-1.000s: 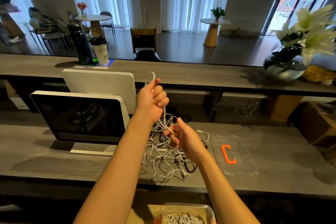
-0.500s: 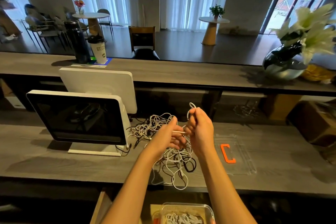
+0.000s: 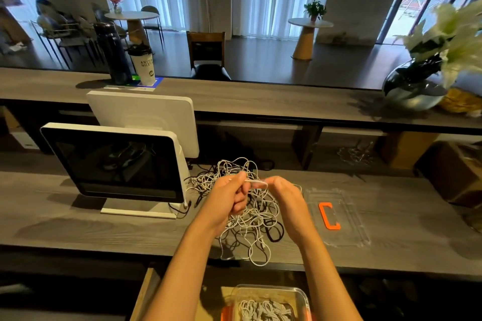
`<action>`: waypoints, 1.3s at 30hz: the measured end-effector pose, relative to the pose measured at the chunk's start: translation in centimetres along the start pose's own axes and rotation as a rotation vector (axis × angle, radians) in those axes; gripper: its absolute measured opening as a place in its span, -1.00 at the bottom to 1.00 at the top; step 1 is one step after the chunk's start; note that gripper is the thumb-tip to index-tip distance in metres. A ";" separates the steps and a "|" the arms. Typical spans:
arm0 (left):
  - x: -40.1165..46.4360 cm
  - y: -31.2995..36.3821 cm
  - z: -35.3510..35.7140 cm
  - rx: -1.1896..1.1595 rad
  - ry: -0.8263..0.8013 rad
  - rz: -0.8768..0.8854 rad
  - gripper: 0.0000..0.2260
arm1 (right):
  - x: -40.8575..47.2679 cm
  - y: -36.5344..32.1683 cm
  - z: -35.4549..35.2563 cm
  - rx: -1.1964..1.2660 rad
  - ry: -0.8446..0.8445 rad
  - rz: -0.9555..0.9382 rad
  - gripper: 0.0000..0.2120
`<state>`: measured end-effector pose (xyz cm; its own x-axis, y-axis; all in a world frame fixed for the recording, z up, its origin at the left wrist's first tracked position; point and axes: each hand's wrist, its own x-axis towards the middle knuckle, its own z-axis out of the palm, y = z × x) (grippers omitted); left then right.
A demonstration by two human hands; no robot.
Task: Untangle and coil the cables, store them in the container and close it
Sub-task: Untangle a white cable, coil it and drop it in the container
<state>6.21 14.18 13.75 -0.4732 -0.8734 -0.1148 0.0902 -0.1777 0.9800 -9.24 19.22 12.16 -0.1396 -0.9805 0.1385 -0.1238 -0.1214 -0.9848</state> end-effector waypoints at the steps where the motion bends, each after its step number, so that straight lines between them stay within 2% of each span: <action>1: 0.1 -0.2 -0.1 -0.032 0.024 -0.010 -0.63 | -0.1 0.0 -0.1 -0.007 -0.038 0.003 -0.66; 5: 0.3 -1.0 -0.4 0.037 0.135 -0.033 -0.63 | -0.5 0.1 -0.3 0.001 -0.073 0.050 -0.80; 8: 0.6 -1.9 -1.5 0.307 0.179 0.024 -0.68 | -0.5 0.2 -1.1 -0.076 -0.099 0.093 -0.86; 11: 0.3 -2.0 -2.1 0.654 0.055 0.135 -0.84 | -0.5 0.0 -2.2 -0.168 -0.113 0.082 -0.82; 13: 0.0 -1.7 -1.5 0.782 -0.082 0.177 -0.85 | -0.5 -0.3 -2.3 -0.200 -0.127 0.075 -0.79; 16: -0.2 -1.6 -0.2 0.768 -0.205 0.160 -0.76 | -0.3 -0.8 -2.3 -0.181 -0.081 0.068 -0.82; 20: -0.3 -2.1 0.5 0.732 -0.167 0.125 -0.63 | -0.3 -0.4 -2.9 -0.128 -0.064 0.117 -0.84; 23: -0.3 -1.8 -0.1 0.562 -0.050 0.137 -0.66 | -0.6 0.2 -3.5 -0.058 -0.119 0.172 -0.86; 27: 0.8 -1.4 -1.4 0.191 0.313 0.145 -0.67 | -0.8 0.6 -4.0 -0.082 -0.069 0.170 -0.88; 29: 1.0 -1.3 -1.1 -0.089 0.346 0.107 -0.66 | -0.7 0.5 -3.8 -0.079 -0.044 0.148 -0.90; 32: 0.8 -1.0 -0.3 -0.676 0.271 0.029 -0.66 | -0.6 0.5 -3.3 -0.069 -0.080 0.148 -0.90; 35: 0.6 0.4 -0.9 -1.060 0.302 0.065 -0.71 | -0.9 1.1 -3.2 -0.067 -0.128 0.164 -0.91; 37: 0.7 1.1 -1.7 -1.180 0.359 0.110 -0.73 | -1.1 1.4 -3.3 -0.076 -0.143 0.175 -0.91; 39: 0.8 1.1 -2.2 -1.038 0.431 0.143 -0.72 | -1.2 1.5 -3.1 -0.076 -0.170 0.179 -0.90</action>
<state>7.88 12.29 14.38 -0.0775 -0.9636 -0.2560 0.8978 -0.1791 0.4024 -12.35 20.67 10.81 0.0002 -0.9980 -0.0627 -0.1861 0.0616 -0.9806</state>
